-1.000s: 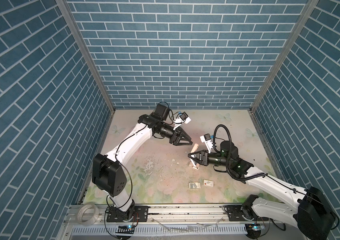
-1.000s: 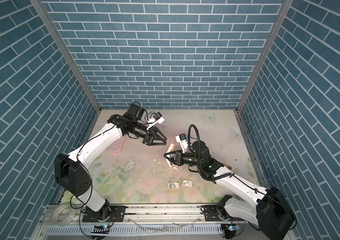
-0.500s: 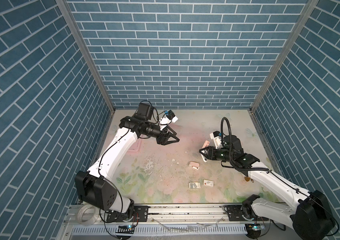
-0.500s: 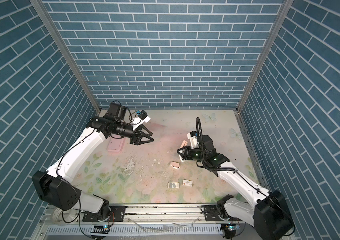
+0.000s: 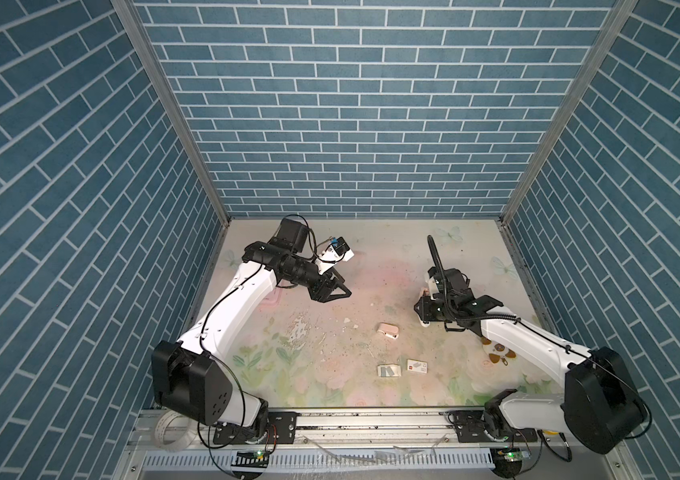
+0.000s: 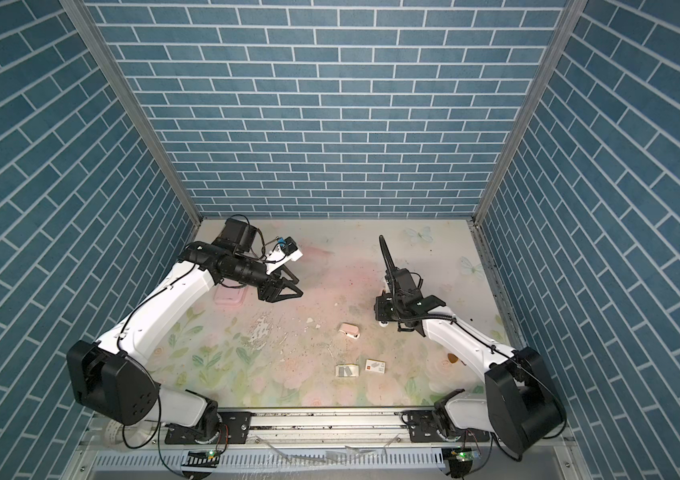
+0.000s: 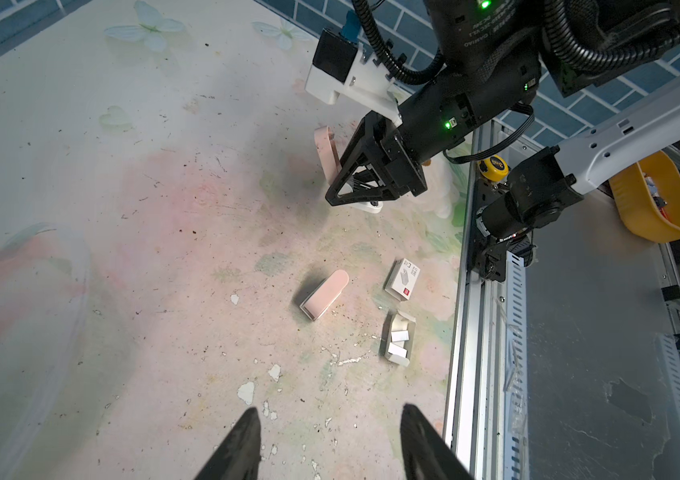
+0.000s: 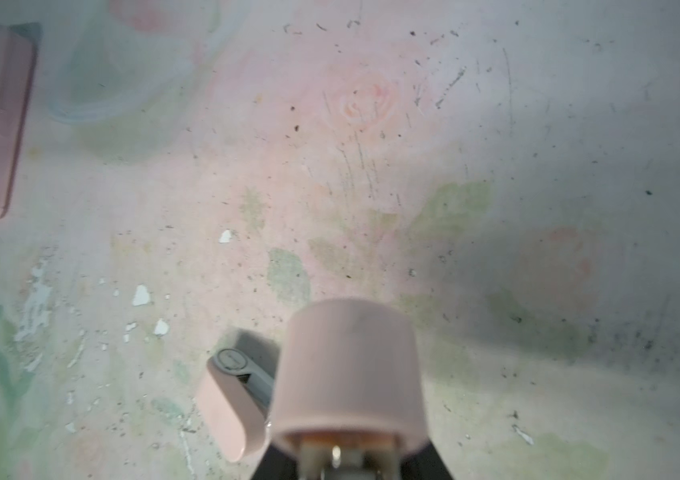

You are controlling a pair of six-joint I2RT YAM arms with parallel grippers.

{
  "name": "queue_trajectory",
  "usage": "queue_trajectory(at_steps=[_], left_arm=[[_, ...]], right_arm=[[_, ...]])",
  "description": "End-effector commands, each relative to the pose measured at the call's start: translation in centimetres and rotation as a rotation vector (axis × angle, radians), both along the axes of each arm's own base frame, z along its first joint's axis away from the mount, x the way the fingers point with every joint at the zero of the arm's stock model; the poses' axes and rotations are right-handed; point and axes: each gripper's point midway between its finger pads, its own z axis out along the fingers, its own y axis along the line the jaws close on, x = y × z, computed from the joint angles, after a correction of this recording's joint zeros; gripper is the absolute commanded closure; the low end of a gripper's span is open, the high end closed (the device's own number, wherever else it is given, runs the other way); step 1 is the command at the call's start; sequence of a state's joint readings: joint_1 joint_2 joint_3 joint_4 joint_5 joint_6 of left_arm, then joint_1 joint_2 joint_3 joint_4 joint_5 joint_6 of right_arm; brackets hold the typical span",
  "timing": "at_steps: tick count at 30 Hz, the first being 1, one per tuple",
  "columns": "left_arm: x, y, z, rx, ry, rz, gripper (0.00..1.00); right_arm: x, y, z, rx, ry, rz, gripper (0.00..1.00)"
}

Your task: Load the staples into the stapler

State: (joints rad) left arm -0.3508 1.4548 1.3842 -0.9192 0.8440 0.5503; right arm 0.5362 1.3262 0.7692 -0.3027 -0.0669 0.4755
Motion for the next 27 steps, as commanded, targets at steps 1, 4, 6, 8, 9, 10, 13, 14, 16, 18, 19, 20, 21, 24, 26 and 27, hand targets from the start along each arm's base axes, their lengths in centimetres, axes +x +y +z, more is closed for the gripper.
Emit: queue_trajectory(at_steps=[1, 4, 6, 8, 9, 10, 13, 14, 16, 18, 19, 20, 21, 24, 26, 27], left_arm=[[-0.4, 0.5, 0.2, 0.012, -0.032, -0.006, 0.44], [-0.7, 0.8, -0.1, 0.026, -0.034, -0.006, 0.44], [-0.9, 0.9, -0.5, 0.035, -0.034, -0.007, 0.44], [-1.0, 1.0, -0.6, 0.039, -0.035, -0.008, 0.44], [-1.1, 1.0, -0.7, 0.042, -0.033, -0.009, 0.44], [-1.2, 1.1, -0.8, 0.043, -0.031, -0.009, 0.44], [-1.1, 1.1, -1.1, 0.049, -0.026, -0.009, 0.44], [-1.1, 1.1, -1.2, 0.048, -0.023, -0.010, 0.44], [-1.2, 1.0, -1.3, 0.045, -0.017, -0.014, 0.45], [-1.2, 1.0, -1.5, 0.043, -0.015, -0.012, 0.44], [-1.2, 1.0, -1.5, 0.043, -0.014, -0.012, 0.44], [-1.2, 1.0, -1.6, 0.044, -0.013, -0.013, 0.44], [-1.2, 1.0, -1.6, 0.046, -0.013, -0.013, 0.44], [-1.2, 1.1, -1.7, 0.050, -0.017, -0.015, 0.45], [-1.2, 1.1, -1.8, 0.052, -0.017, -0.017, 0.45], [-1.2, 1.1, -1.8, 0.053, -0.019, -0.017, 0.45]], right_arm=[[1.8, -1.3, -0.3, -0.099, -0.061, -0.029, 0.91], [2.4, -1.6, -1.6, -0.144, -0.048, -0.040, 0.91], [2.7, -1.5, -2.4, -0.161, -0.041, -0.027, 0.90], [2.9, -1.5, -3.2, -0.182, -0.031, -0.020, 0.90], [3.0, -1.4, -3.5, -0.186, -0.026, -0.015, 0.88], [3.1, -1.4, -3.7, -0.193, -0.022, -0.015, 0.88], [3.3, -1.3, -4.3, -0.199, -0.020, -0.010, 0.86], [3.4, -1.2, -4.6, -0.197, -0.018, -0.011, 0.86], [3.5, -1.1, -5.1, -0.197, -0.011, -0.011, 0.85], [3.6, -1.1, -5.6, -0.207, -0.005, -0.013, 0.83], [3.6, -1.1, -5.9, -0.208, -0.002, -0.013, 0.83], [3.7, -1.1, -6.1, -0.211, 0.000, -0.013, 0.82], [3.7, -1.0, -6.4, -0.212, 0.005, -0.010, 0.81], [3.7, -0.9, -7.0, -0.216, 0.008, -0.006, 0.81], [3.7, -0.9, -7.1, -0.217, 0.002, -0.006, 0.80], [3.6, -0.7, -7.0, -0.213, -0.001, -0.003, 0.80]])
